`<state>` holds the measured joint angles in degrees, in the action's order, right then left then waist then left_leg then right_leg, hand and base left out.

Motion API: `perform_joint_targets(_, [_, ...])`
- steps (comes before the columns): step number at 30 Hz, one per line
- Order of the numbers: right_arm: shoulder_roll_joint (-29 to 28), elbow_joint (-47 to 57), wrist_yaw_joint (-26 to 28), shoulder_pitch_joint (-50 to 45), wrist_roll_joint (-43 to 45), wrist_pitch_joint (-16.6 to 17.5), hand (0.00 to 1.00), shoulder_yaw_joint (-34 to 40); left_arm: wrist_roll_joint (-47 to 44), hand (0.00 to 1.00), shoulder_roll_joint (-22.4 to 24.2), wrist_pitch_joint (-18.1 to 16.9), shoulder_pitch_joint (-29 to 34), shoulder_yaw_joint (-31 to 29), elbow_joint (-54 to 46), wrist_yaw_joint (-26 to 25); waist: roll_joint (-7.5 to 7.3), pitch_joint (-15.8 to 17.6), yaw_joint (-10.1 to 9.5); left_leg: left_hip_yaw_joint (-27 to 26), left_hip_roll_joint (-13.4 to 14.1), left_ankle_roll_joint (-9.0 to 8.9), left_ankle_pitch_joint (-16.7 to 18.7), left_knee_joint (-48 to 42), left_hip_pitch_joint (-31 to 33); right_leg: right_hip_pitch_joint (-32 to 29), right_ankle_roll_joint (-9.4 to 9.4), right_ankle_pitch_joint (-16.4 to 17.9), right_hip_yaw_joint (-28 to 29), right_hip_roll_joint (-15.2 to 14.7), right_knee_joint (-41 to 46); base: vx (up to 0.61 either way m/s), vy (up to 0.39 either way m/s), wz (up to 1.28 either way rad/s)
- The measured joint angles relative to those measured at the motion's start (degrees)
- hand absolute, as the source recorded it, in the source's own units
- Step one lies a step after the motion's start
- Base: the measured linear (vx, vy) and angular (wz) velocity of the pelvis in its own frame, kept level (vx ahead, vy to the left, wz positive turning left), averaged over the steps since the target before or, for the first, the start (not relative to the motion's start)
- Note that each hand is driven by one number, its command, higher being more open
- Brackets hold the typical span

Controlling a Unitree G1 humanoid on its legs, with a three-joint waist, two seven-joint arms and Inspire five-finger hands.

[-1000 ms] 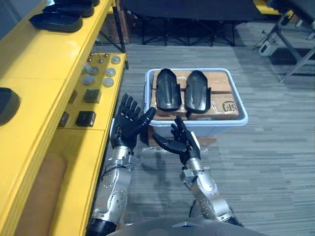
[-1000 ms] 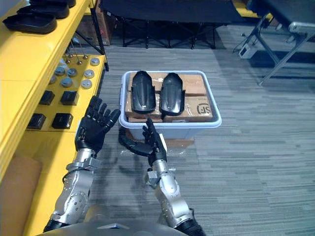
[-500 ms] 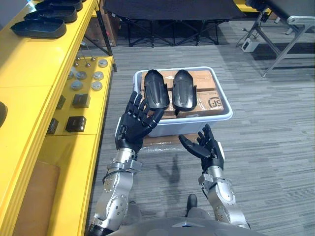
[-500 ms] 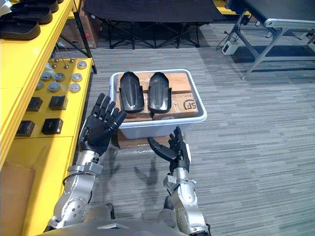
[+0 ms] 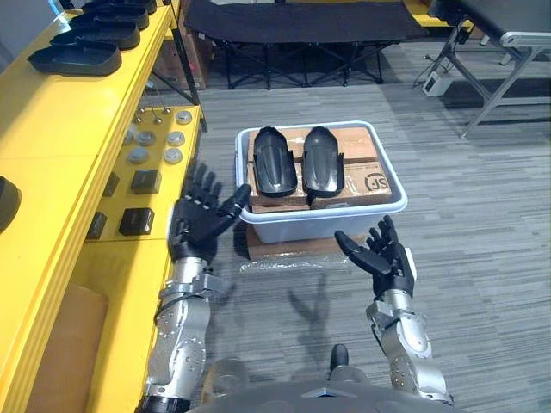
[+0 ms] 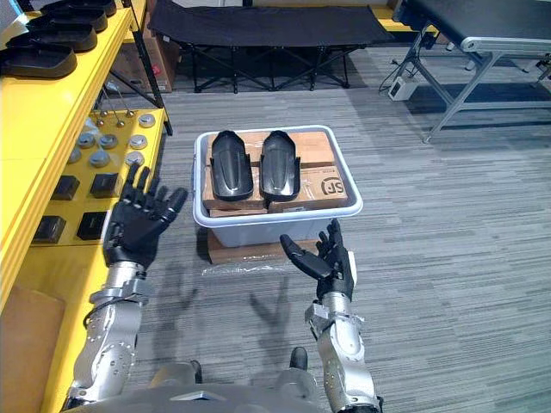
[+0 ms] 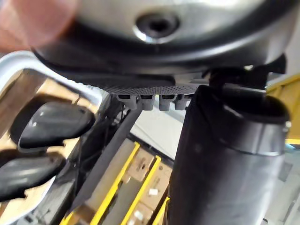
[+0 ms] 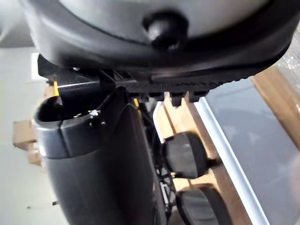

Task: Walk over and take three plastic housings, then place them on the shelf

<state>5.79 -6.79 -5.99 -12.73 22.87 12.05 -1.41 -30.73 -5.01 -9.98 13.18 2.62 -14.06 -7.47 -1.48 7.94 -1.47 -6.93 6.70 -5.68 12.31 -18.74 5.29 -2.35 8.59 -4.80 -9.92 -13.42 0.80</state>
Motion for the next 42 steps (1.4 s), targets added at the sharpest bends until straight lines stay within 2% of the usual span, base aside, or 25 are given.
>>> perform_joint_targets(4, [1.3, 0.0, 0.5, 1.1, -0.2, -0.4, 1.0, 3.1, 6.5, 1.0, 0.6, 0.0, 2.3, -2.3, 1.1, -3.4, 0.02, 0.1, -0.25, -0.2, 0.3, -0.08, 0.1, -0.4, 0.3, 0.1, -0.19, -0.5, 0.0, 0.2, -0.6, 0.0, 0.005, -0.01])
perform_joint_targets(11, [3.6, 0.5, -0.8, 6.6, 0.1, -0.4, 1.0, 4.9, 17.7, 1.0, 0.3, 0.0, 3.2, -4.9, 3.4, -4.5, -0.03, 2.1, -1.59, -0.3, 2.9, -0.78, 2.2, -4.8, 2.5, 0.4, -0.61, -1.3, 0.1, 2.5, -2.0, -0.02, 0.004, -0.05])
perform_joint_targets(20, [3.4, 1.1, -0.1, 6.7, 0.1, -0.5, 1.0, 5.5, 17.9, 1.0, -0.1, -1.2, 3.0, -5.6, 5.8, -5.5, 0.42, 4.0, -1.31, -1.3, 3.2, -0.65, 3.5, -6.9, 4.0, -1.1, -0.24, -1.6, 1.5, 2.5, -2.0, 0.0, 0.041, -0.07])
perform_joint_targets(25, [2.4, 1.1, 0.4, 6.7, 0.1, -0.5, 1.0, 5.1, 17.8, 1.0, 0.9, -2.4, 2.8, -3.8, 5.8, -5.4, 0.85, 4.1, -1.55, -2.6, 3.2, -0.49, 4.3, -7.1, 2.4, -0.7, -0.23, -1.5, 2.6, 2.5, -1.7, 0.02, 0.04, -0.14])
perform_joint_targets(27, [2.2, 1.0, 0.3, 6.5, 0.8, -0.5, 1.0, 4.8, 17.8, 1.0, 1.3, -2.4, 2.5, -1.7, 5.8, -4.7, 1.7, 4.3, -1.53, -3.3, 3.6, -0.12, 5.7, -8.4, 1.0, -0.3, -0.27, -0.6, 2.8, 2.5, 0.6, 0.0, 0.082, -0.17])
perform_joint_targets(29, [0.9, 1.0, 0.2, 5.1, 1.1, -0.4, 1.0, 4.7, 17.8, 1.0, 1.4, -2.4, 2.2, 0.1, 5.8, -3.5, 1.93, 4.4, -1.11, -3.5, 3.5, 0.42, 7.6, -10.4, -0.5, -0.5, 0.17, 2.4, 3.0, 1.7, 6.0, -0.01, 0.123, -0.05])
perform_joint_targets(31, [-0.4, 0.9, -0.5, 2.5, 1.2, -0.4, 1.0, 3.9, 17.8, 1.0, 1.4, -2.4, 2.1, 1.3, 5.8, -2.1, 2.29, 4.4, -0.96, -3.5, 3.7, 1.55, 9.5, -11.3, -2.2, -2.8, -0.5, 3.5, 2.8, 1.2, 14.4, -0.05, 0.144, -0.07])
perform_joint_targets(33, [-1.7, 0.9, -0.6, 0.5, 1.2, -0.5, 1.0, 2.9, 17.9, 1.0, 0.8, -2.4, 2.0, 1.3, 5.8, -1.7, 2.07, 4.5, -0.61, -4.0, 3.0, 2.06, 10.1, -11.2, -3.6, -7.1, -1.82, 2.6, 1.8, -0.4, 24.1, -0.07, 0.146, -0.1])
perform_joint_targets(34, [-2.1, 0.9, -0.5, -0.2, 1.2, -0.5, 1.0, 2.6, 17.9, 1.0, 0.6, -2.3, 2.1, 1.2, 5.8, -1.8, 2.11, 4.5, -0.28, -4.3, 2.8, 2.36, 10.1, -10.9, -4.1, -8.4, -3.31, 1.6, 1.6, -0.8, 26.8, -0.03, 0.138, -0.13])
perform_joint_targets(35, [-2.1, 0.8, 0.0, -1.1, 1.3, -0.6, 1.0, 1.8, 17.8, 1.0, 0.4, -2.3, 2.5, 0.2, 5.5, -1.9, 2.25, 4.5, 0.12, -5.1, 2.7, 3.35, 9.7, -10.0, -5.3, -10.3, -6.7, -1.0, 1.0, -1.5, 29.9, 0.0, 0.146, -0.21])
perform_joint_targets(36, [-2.1, 0.8, 0.7, -1.5, 1.3, -0.6, 1.0, 1.6, 17.8, 1.0, 0.4, -2.3, 2.6, -0.6, 5.3, -2.0, 2.28, 4.4, 0.26, -5.7, 2.4, 3.44, 9.0, -9.1, -5.9, -10.6, -6.69, -2.6, 1.0, -1.7, 29.6, 0.02, 0.103, -0.19])
perform_joint_targets(38, [-2.1, 0.8, 1.2, -1.8, 1.4, -0.6, 1.0, 1.5, 17.6, 1.0, -0.2, -2.3, 2.4, -0.8, 4.8, -2.8, 2.3, 4.2, 0.65, -5.6, 2.0, 4.13, 8.3, -8.3, -5.5, -10.2, -6.07, -3.1, 1.2, -1.6, 26.1, 0.06, 0.069, -0.02])
perform_joint_targets(39, [-2.1, 0.7, 2.0, -1.8, 2.1, -0.6, 1.0, 1.5, 17.1, 1.0, -0.7, -2.3, 2.2, -0.7, 4.9, -3.3, 2.45, 3.9, 0.61, -5.1, 2.0, 4.44, 7.8, -7.5, -4.7, -9.7, -5.31, 0.9, 2.5, -1.0, 22.2, 0.08, 0.016, 0.09])
perform_joint_targets(41, [-2.1, 0.6, 2.8, -1.7, 2.3, -0.6, 1.0, 2.1, 16.7, 1.0, -1.6, -2.3, 0.6, -0.5, 5.5, -3.7, 2.44, 3.6, 0.25, -3.7, 1.9, 4.2, 7.3, -6.6, -3.5, -9.4, -4.99, 3.1, 3.6, 0.9, 14.7, 0.08, -0.066, 0.23])
perform_joint_targets(42, [-2.1, 0.6, 2.9, -1.7, 2.3, -0.6, 1.0, 2.3, 16.5, 1.0, -1.9, -2.3, -0.1, -0.3, 6.2, -3.8, 2.49, 3.6, 0.14, -3.2, 1.9, 3.97, 7.1, -6.1, -3.5, -9.4, -4.95, 3.0, 4.8, 1.6, 12.4, 0.12, -0.177, 0.61])
